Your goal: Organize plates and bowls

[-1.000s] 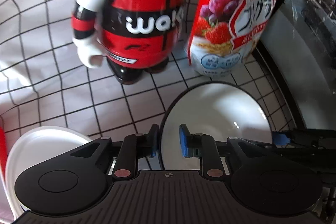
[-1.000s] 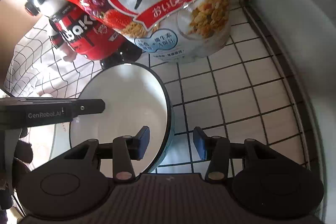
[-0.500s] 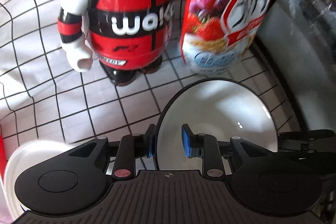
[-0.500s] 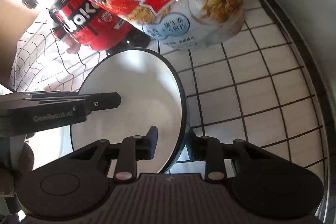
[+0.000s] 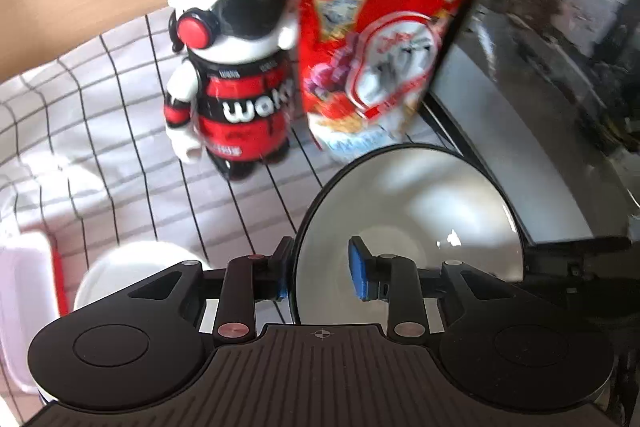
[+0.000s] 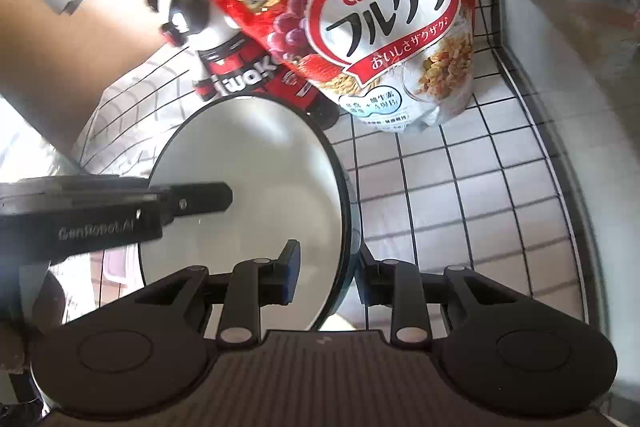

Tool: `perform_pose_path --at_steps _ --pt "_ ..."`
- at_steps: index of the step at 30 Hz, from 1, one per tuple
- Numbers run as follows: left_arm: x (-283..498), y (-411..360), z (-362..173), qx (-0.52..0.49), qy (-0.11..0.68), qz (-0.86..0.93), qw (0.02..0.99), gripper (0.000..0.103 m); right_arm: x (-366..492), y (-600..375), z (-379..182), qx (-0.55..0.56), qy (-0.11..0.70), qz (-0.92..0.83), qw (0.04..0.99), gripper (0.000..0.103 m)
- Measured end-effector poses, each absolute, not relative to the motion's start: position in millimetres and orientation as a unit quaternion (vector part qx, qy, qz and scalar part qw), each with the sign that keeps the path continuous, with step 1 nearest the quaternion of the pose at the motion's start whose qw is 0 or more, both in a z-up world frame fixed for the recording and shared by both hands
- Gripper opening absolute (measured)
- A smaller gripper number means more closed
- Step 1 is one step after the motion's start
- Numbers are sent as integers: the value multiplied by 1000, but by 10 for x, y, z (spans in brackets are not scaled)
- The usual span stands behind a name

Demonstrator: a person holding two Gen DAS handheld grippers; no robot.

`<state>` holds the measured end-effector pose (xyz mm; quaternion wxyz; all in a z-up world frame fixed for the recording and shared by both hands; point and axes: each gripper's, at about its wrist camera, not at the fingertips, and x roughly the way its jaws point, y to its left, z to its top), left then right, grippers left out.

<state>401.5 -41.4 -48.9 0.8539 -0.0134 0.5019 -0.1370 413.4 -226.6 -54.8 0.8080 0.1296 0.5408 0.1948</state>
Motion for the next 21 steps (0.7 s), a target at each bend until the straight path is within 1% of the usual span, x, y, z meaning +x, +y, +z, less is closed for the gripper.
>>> perform_pose_path --at_steps 4,10,14,21 --pt "3629 -449 -519 -31 511 -153 845 33 3821 -2308 -411 104 541 197 811 29" --pt "3094 -518 -859 -45 535 -148 830 33 3470 -2302 -558 75 565 189 800 30" --pt "2994 -490 -1063 -47 558 -141 816 33 3359 -2253 -768 68 583 182 789 30" --pt "2932 -397 -1058 -48 545 -133 826 31 3286 -2203 -841 66 584 188 787 30"
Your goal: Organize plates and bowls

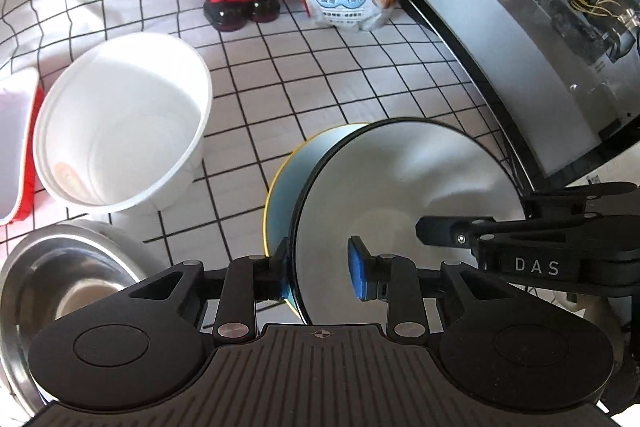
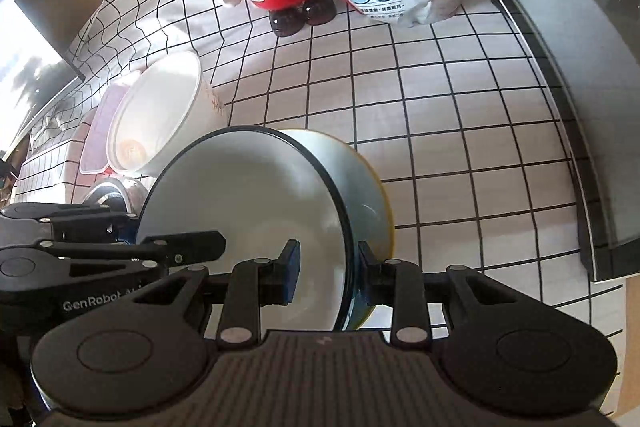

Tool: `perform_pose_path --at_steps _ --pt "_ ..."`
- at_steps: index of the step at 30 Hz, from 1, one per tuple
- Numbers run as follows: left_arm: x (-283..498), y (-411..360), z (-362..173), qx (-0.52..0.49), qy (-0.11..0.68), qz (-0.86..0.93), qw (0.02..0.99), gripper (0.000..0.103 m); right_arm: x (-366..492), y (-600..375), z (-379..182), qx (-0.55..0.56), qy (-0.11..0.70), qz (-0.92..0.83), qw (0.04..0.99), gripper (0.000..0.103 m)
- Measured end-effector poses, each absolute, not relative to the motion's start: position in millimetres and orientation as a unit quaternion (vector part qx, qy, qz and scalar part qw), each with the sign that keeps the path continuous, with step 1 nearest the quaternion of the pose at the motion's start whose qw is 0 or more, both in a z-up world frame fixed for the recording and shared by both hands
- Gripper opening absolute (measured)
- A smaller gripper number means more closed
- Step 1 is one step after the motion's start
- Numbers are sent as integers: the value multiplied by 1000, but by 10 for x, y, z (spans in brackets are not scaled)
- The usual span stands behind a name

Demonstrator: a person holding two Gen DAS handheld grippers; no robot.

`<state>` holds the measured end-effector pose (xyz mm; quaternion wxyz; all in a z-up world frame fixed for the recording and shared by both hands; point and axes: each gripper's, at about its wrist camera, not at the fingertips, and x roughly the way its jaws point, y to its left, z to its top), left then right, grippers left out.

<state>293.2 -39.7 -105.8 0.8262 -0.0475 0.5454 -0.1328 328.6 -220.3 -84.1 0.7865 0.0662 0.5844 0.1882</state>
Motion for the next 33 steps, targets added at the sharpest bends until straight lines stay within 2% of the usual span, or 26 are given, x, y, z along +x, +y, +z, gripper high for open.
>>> perform_pose_path --at_steps 8,19,25,33 --pt "2927 -396 -1113 -43 534 -129 835 24 3341 -2136 -916 51 582 182 791 30" --pt "2819 -421 -1062 -25 507 -107 855 22 3340 -2094 -887 37 575 175 799 31" --pt "2815 -305 -1033 -56 511 -104 851 22 3327 -2059 -854 19 575 173 799 32" --pt "2769 -319 -1036 -53 508 -103 854 22 3306 -1991 -768 -14 557 169 813 38"
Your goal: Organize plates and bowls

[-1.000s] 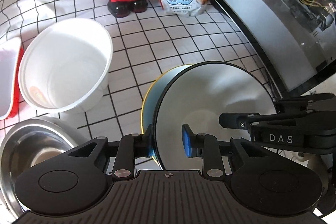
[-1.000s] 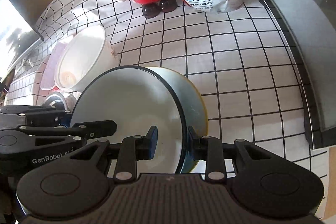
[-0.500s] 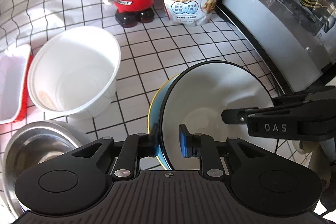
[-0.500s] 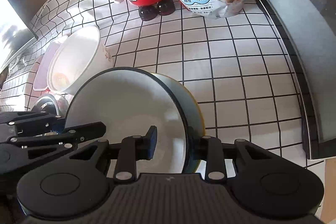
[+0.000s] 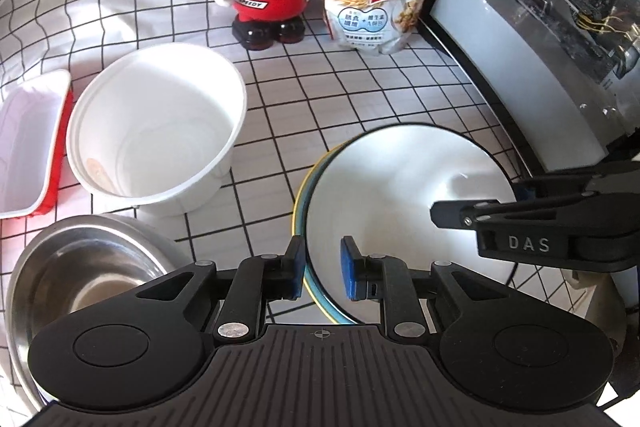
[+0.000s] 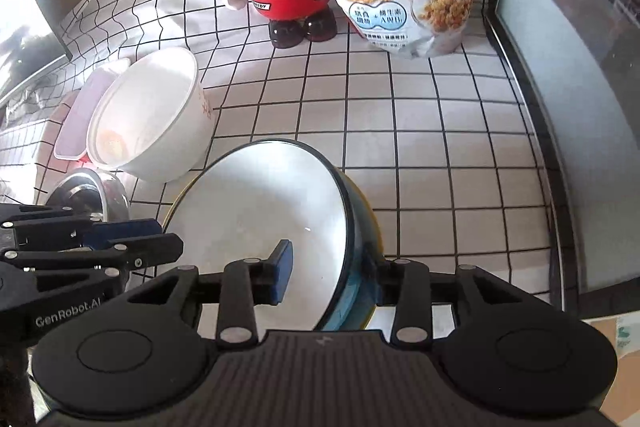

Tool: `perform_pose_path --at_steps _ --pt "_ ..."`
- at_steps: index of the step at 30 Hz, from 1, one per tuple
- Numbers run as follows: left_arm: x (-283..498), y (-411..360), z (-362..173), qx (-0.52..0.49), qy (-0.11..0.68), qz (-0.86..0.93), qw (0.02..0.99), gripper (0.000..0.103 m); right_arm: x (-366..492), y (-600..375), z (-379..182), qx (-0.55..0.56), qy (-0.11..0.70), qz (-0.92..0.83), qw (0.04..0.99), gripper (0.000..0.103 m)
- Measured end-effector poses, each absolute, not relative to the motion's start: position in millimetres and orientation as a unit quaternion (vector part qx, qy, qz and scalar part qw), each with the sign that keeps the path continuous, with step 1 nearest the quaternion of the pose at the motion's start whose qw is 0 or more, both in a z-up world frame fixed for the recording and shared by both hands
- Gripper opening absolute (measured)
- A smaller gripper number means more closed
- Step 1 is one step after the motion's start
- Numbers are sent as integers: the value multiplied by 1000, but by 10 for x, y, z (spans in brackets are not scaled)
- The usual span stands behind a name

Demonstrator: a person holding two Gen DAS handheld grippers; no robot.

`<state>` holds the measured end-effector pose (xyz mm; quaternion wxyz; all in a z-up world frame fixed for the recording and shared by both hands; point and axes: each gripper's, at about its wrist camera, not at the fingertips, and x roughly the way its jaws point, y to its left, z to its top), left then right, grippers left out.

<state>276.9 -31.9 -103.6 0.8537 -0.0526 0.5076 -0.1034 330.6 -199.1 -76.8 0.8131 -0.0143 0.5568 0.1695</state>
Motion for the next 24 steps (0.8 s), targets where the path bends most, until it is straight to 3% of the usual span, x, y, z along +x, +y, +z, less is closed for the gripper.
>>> perform_pose_path --at_steps 24 --pt "2732 -143 -1047 -77 495 -77 862 25 3227 -2278 -847 6 536 140 832 43"
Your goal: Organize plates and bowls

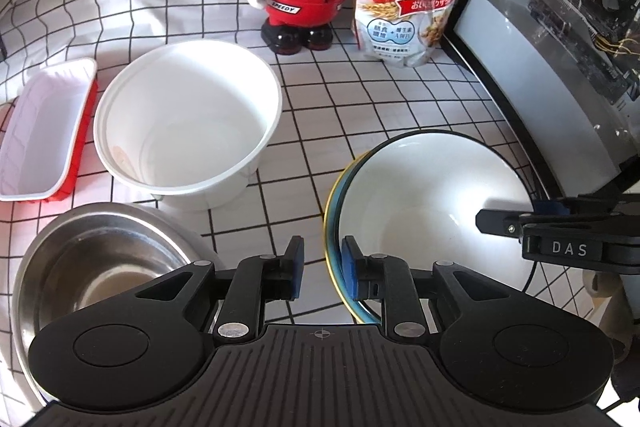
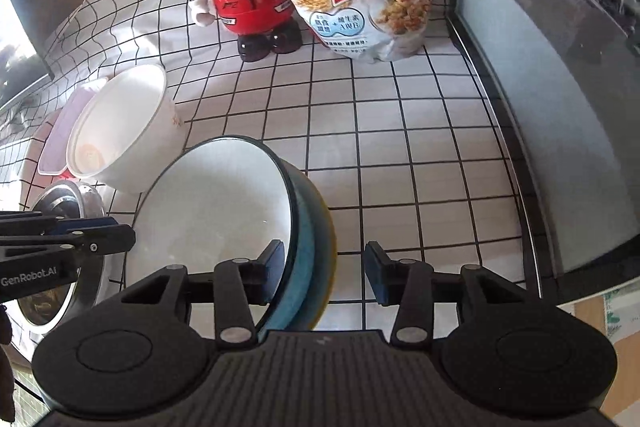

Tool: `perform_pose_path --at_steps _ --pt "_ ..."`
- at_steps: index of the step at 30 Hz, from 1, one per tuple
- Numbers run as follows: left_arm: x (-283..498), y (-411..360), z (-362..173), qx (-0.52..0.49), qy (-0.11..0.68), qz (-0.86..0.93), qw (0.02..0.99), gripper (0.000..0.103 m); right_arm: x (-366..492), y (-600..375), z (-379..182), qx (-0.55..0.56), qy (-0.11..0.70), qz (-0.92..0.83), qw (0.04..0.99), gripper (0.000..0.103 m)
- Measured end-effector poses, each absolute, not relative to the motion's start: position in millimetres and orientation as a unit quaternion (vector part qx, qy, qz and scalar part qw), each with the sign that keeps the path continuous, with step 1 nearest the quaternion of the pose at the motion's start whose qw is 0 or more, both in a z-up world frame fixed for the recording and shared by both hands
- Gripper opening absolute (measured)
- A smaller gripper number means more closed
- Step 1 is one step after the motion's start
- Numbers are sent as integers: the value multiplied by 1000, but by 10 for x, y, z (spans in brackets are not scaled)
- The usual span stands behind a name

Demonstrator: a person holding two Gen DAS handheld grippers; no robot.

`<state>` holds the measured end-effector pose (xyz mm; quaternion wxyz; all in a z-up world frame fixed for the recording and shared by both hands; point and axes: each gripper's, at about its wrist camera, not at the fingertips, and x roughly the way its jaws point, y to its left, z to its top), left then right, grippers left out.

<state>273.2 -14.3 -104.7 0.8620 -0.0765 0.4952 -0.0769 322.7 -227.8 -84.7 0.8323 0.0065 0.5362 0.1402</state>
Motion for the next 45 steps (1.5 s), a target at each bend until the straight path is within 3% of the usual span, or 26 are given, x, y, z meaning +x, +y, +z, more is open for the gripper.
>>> perform_pose_path --at_steps 21,32,45 --pt "2889 -175 -1181 -96 520 -86 845 31 3295 -2383 -1153 72 576 152 800 46" --pt "3035 -221 -1383 -115 543 -94 826 28 3408 -2339 -1341 114 600 197 767 46" --pt "3373 -257 -1437 -138 559 -59 815 32 3883 -2247 -1376 101 582 242 770 48"
